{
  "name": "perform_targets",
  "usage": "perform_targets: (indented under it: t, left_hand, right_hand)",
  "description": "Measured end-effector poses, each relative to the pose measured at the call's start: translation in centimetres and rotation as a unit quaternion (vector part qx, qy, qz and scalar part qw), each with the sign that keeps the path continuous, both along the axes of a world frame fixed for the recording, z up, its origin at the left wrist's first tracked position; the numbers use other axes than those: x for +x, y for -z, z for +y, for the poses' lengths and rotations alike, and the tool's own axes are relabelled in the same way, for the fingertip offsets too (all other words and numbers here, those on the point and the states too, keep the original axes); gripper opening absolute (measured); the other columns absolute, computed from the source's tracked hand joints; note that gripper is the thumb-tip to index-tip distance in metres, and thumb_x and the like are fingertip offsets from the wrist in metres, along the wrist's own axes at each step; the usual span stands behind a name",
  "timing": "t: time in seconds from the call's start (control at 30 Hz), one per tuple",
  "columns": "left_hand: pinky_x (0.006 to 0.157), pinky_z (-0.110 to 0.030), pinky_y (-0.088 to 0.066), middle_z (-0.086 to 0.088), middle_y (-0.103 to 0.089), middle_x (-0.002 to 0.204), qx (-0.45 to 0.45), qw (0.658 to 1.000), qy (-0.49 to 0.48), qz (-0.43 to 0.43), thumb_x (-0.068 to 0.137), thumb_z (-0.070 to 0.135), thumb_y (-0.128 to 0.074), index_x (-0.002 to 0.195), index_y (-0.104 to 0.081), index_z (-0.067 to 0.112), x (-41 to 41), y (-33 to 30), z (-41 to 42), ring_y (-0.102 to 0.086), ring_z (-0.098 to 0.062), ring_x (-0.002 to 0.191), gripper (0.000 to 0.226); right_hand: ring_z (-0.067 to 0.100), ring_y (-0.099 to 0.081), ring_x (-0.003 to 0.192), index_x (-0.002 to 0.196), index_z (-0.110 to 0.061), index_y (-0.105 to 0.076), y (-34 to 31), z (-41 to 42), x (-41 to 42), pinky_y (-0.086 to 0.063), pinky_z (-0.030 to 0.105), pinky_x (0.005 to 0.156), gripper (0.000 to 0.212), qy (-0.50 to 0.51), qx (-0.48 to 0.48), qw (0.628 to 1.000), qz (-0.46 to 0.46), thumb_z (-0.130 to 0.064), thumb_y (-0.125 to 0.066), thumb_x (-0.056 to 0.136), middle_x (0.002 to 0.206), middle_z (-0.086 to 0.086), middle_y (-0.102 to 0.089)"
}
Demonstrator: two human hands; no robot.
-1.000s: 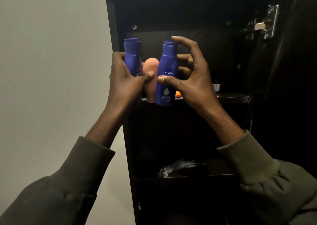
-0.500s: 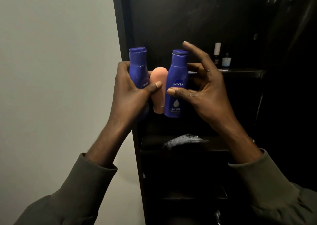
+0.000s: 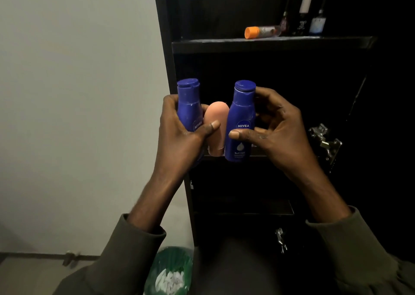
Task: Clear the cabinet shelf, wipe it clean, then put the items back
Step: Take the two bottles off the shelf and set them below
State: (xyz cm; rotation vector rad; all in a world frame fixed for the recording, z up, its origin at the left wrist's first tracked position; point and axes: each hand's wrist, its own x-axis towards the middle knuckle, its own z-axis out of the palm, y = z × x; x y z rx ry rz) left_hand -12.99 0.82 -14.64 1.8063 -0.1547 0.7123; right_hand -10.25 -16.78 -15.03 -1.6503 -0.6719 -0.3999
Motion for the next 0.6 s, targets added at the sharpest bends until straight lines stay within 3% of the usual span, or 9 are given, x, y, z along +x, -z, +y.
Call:
perform_targets:
  t: [0.1, 0.27, 0.47, 0.6]
  left_hand:
    - [0.069, -0.006, -0.051, 0.016, -0.059, 0.095, -0.012, 1.000, 0.017, 0.009, 0.078, 0.012, -0.078, 0.115, -0.041, 0.018, -0.5, 2.7, -0.1, -0.062, 0.009, 0.082, 0.052]
    - [0.070, -0.011, -0.050, 0.005, -0.062, 0.095, -0.037, 0.996, 0.057, 0.052, 0.077, 0.001, -0.076, 0.111, -0.046, 0.011, -0.7, 9.2, -0.2, -0.062, -0.002, 0.082, 0.046]
    - [0.073, -0.018, -0.052, 0.005, -0.065, 0.091, -0.055, 0.988, 0.091, 0.113, 0.075, -0.005, -0.075, 0.106, -0.052, 0.005, 0.2, 17.0, 0.0, -0.064, -0.006, 0.080, 0.040]
    - [0.074, -0.020, -0.052, 0.002, -0.065, 0.094, -0.042, 0.980, 0.102, 0.166, 0.073, 0.001, -0.075, 0.103, -0.055, 0.010, 1.0, 22.5, 0.5, -0.063, -0.010, 0.083, 0.037]
  right_hand:
    - [0.005, -0.059, 0.118, 0.135, -0.014, -0.049, 2.6, -0.4, -0.4, -0.054, 0.018, 0.085, 0.076, 0.004, -0.021, 1.000, 0.023, -0.008, -0.085, 0.068, 0.132, -0.003, -0.057]
    - [0.001, -0.059, 0.115, 0.128, -0.020, -0.055, 8.3, -0.6, -0.6, -0.052, 0.013, 0.084, 0.072, -0.004, -0.031, 0.993, 0.117, -0.003, -0.086, 0.065, 0.128, -0.010, -0.060]
    - [0.012, -0.066, 0.109, 0.113, -0.026, -0.063, 15.8, -1.2, 0.4, -0.056, 0.035, 0.091, 0.064, -0.004, -0.041, 0.975, 0.220, 0.002, -0.088, 0.061, 0.115, -0.007, -0.068]
    - [0.014, -0.066, 0.108, 0.110, -0.025, -0.064, 20.7, -1.3, 1.0, -0.055, 0.036, 0.091, 0.061, 0.002, -0.072, 0.962, 0.264, 0.003, -0.087, 0.061, 0.112, -0.006, -0.069]
